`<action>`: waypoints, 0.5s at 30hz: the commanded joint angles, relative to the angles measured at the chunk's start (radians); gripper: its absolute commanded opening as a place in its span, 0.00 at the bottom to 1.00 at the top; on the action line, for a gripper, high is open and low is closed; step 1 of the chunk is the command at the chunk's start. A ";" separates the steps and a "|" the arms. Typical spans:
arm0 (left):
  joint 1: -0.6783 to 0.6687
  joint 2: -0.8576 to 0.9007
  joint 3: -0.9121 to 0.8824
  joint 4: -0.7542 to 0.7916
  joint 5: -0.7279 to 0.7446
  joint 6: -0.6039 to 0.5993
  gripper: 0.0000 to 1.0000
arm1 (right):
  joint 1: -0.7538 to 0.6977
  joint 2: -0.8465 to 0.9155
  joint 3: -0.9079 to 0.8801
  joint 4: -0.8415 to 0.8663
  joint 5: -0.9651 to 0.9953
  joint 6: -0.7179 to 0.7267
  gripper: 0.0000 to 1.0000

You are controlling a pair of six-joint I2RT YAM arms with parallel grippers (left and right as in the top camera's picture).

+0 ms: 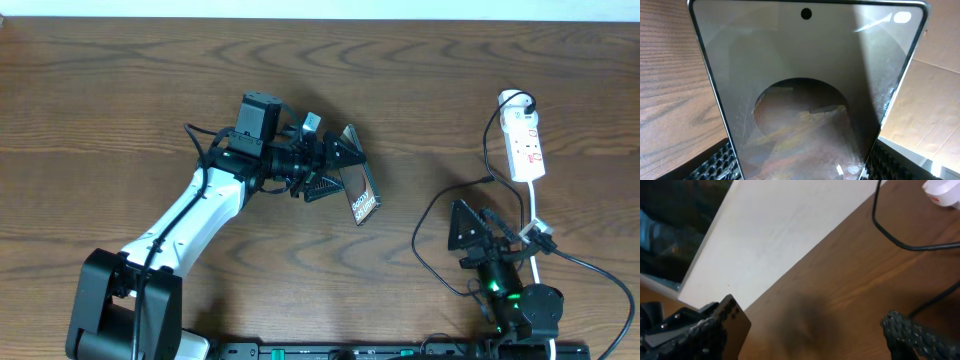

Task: Plug charger to phone and switch on socket
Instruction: 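Swing the right gripper from the power strip toward the held phone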

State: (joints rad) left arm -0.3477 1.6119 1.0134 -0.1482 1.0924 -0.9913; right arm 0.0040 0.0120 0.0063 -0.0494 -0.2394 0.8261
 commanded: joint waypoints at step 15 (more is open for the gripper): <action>0.005 -0.028 0.027 0.013 0.017 0.006 0.56 | 0.010 0.082 0.403 -0.469 0.006 -0.547 0.99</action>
State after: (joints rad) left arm -0.3477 1.6119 1.0134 -0.1478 1.0889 -0.9913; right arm 0.0040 0.0563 0.3031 -0.4606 -0.2531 0.3794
